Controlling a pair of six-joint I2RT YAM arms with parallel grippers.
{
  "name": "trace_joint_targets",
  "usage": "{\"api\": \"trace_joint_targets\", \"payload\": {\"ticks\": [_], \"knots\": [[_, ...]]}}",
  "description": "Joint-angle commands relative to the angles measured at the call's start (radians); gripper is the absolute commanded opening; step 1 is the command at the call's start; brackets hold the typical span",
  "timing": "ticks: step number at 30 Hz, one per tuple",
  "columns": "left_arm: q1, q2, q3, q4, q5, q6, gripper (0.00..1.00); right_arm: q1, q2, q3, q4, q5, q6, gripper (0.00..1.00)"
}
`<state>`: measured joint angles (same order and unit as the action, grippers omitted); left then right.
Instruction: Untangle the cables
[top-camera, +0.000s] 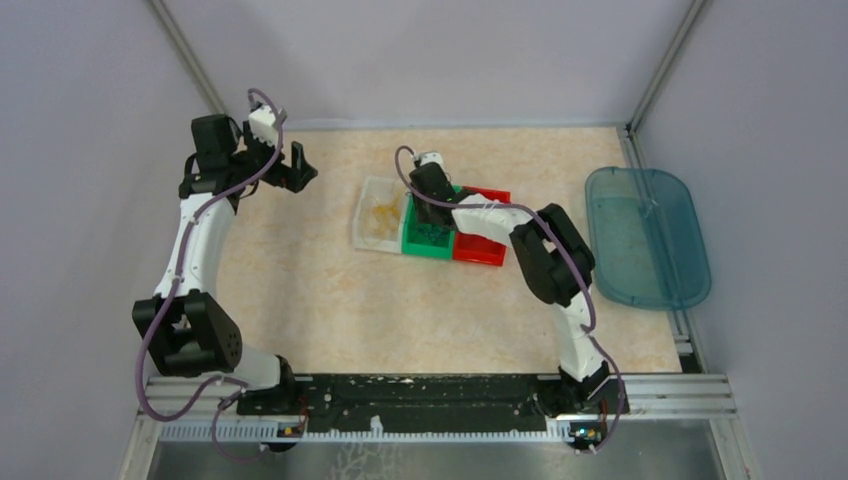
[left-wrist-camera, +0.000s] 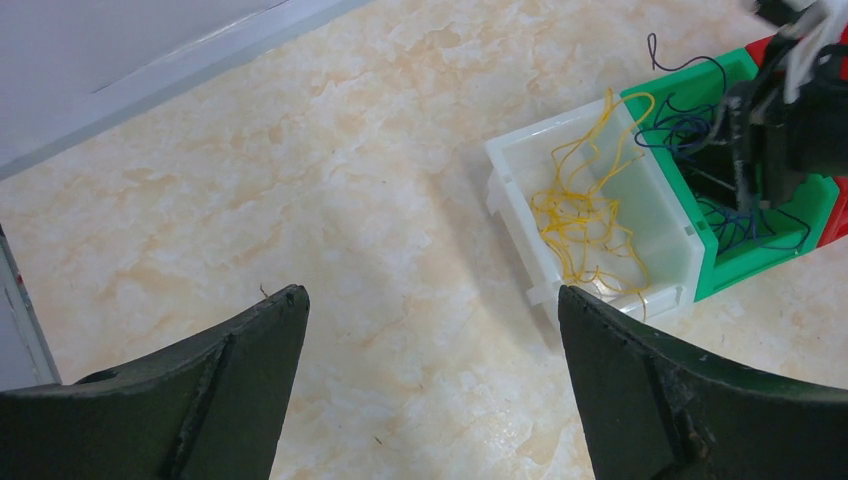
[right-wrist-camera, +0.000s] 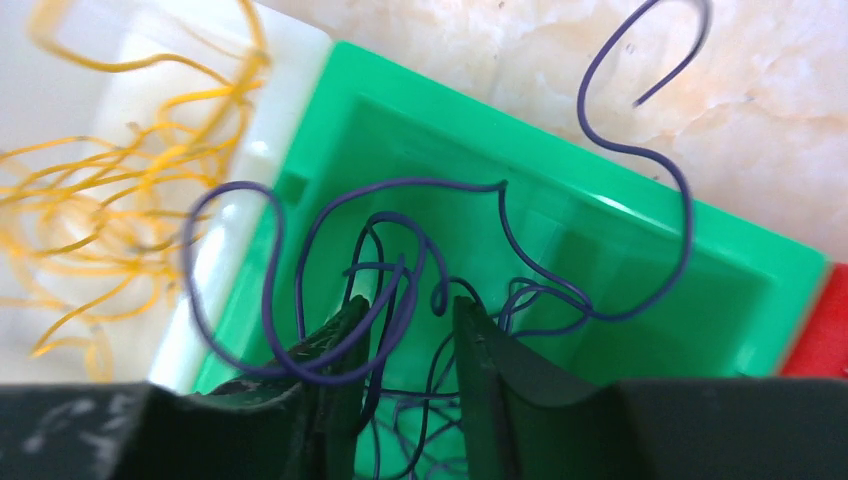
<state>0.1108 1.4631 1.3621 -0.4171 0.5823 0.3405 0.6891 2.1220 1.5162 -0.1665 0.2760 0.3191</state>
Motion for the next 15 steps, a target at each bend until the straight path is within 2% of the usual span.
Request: {"api": "trace_joint_targets", "payload": {"ticks": [1, 9, 15], "knots": [[0.02, -0.012, 0.006, 0.034, 0.004, 0.014, 0.99, 0.005, -0.207, 0.008, 0.013, -0.063, -0.023, 0.4], [0.041, -0.021, 0.017, 0.027, 0.023, 0.043, 0.99, -0.029, -0.328, 0.054, -0.102, -0.171, -0.032, 0.53], [0.043, -0.015, 0.015, 0.042, 0.032, 0.028, 0.99, -0.089, -0.251, 0.168, -0.148, -0.186, 0.011, 0.55]]}}
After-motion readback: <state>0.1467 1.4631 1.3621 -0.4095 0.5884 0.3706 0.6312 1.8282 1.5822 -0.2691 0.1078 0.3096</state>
